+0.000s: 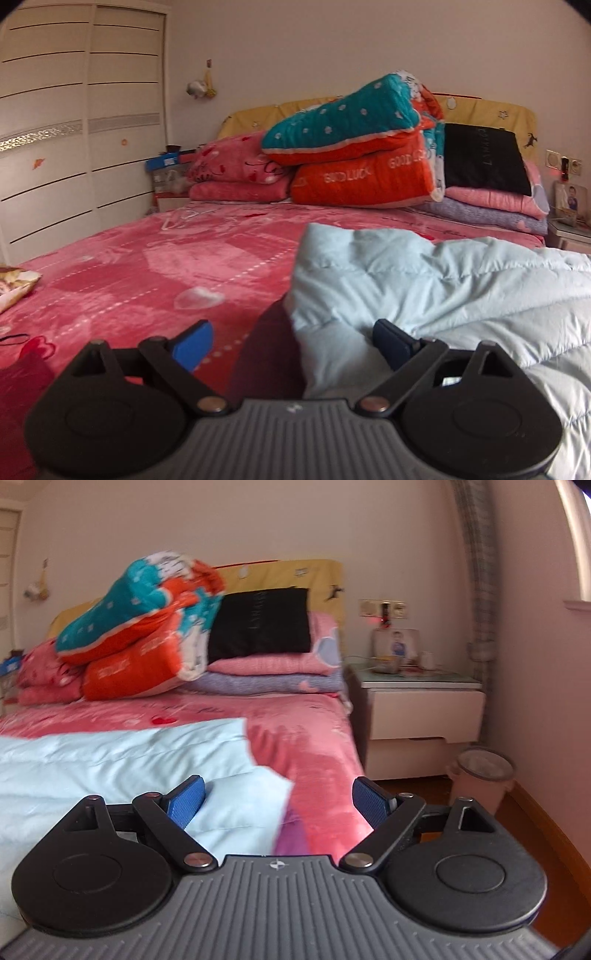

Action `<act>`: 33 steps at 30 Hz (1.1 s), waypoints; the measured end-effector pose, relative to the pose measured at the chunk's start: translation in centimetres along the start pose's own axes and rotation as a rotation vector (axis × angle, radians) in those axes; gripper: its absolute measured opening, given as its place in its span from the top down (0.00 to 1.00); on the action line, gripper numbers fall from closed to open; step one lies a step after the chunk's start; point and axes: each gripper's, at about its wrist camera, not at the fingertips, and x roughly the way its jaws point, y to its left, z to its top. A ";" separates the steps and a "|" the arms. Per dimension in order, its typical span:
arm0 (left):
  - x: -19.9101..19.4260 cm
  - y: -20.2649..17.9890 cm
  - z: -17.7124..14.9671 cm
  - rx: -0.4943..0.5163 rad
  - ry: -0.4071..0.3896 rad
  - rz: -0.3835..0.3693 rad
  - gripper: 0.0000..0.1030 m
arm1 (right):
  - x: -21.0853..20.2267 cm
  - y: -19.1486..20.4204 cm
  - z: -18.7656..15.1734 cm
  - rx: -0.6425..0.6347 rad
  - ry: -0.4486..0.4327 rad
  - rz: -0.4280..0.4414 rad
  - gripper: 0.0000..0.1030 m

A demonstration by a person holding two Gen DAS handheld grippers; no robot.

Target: Fold large clothes

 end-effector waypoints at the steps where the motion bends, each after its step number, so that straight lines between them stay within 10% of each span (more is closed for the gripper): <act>1: -0.7 0.2 -0.1 -0.005 -0.003 0.010 0.09 | -1.1 -0.5 -0.2 0.018 -0.010 -0.022 0.00; 13: -14.4 2.4 -5.1 -0.140 0.031 -0.063 0.05 | -12.6 -7.9 -1.7 0.094 -0.040 -0.065 0.00; 22: -28.1 3.9 -9.9 -0.283 0.143 -0.074 0.02 | -29.7 -9.6 -5.8 0.066 0.005 0.034 0.00; 33: -42.5 5.6 -11.9 -0.329 0.103 -0.106 0.01 | -50.2 -10.5 -7.3 0.037 -0.043 0.120 0.00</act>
